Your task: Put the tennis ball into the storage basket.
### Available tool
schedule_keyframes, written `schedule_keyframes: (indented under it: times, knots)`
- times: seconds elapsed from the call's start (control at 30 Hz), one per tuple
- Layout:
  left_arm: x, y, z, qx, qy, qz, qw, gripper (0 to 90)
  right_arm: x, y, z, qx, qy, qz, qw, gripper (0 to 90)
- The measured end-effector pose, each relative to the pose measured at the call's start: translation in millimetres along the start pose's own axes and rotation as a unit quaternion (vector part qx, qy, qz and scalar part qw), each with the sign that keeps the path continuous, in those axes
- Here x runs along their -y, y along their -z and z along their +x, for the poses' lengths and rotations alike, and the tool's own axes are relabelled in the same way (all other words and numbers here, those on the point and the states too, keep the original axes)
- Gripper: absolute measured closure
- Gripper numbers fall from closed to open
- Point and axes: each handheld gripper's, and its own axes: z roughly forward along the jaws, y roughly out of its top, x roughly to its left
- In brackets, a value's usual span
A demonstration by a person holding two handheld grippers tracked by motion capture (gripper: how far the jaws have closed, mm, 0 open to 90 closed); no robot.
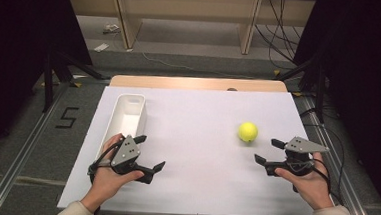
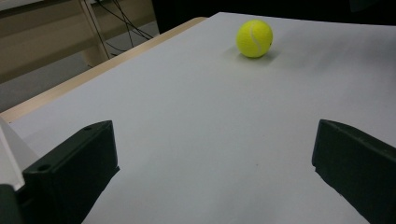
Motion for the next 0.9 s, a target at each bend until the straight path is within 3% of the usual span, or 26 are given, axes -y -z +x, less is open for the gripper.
schedule_keyframes:
  times: [0.3, 0.9]
  knots:
    - [-0.4, 1.2, -0.8, -0.001, -0.004, -0.001, 1.0000, 0.0, 0.1, -5.1, -1.1, 0.011, 0.003, 0.014, 0.9998, 11.0]
    - [-1.1, 0.3, -1.6, 0.000, -0.009, 0.000, 1.0000, 0.0, -5.7, -24.0, -16.5, 0.046, -0.017, 0.018, 0.9986, 10.4]
